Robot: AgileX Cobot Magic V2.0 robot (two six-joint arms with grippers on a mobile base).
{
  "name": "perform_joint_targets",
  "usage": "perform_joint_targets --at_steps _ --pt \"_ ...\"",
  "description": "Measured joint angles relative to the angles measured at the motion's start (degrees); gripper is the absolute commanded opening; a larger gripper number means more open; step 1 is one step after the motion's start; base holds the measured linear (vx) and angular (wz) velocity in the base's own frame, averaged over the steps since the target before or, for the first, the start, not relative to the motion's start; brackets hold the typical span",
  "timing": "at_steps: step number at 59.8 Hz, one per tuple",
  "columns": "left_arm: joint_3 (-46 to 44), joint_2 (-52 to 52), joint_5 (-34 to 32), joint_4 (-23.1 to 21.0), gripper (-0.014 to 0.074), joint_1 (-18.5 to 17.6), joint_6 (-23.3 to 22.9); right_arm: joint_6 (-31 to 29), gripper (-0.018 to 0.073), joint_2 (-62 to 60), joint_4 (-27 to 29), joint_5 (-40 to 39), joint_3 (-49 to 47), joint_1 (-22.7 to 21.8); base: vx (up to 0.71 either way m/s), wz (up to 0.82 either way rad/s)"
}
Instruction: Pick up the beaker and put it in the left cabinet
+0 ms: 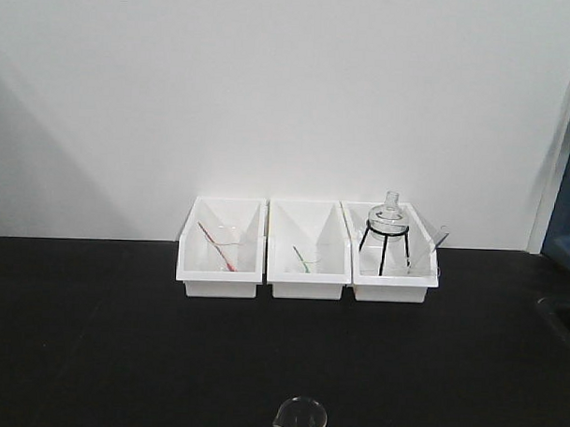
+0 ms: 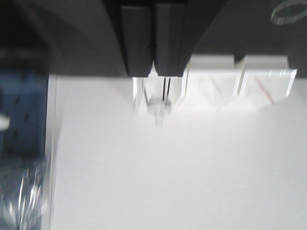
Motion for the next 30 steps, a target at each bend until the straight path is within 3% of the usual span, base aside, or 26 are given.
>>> perform_joint_targets --at_steps 9,20,30 --pt "0.0 0.0 0.0 0.0 0.0003 0.0 0.0 -5.9 -0.0008 10.0 -0.1 -0.1 -12.4 0.0 0.00 0.00" --pt "0.0 0.0 0.0 0.0 0.0003 0.0 0.0 -6.6 -0.0008 30.3 -0.1 -0.5 -25.9 0.0 0.00 0.00" --pt "0.0 0.0 0.0 0.0 0.0003 0.0 0.0 -6.5 -0.0003 42.3 0.1 -0.7 -30.8 0.0 0.00 0.00"
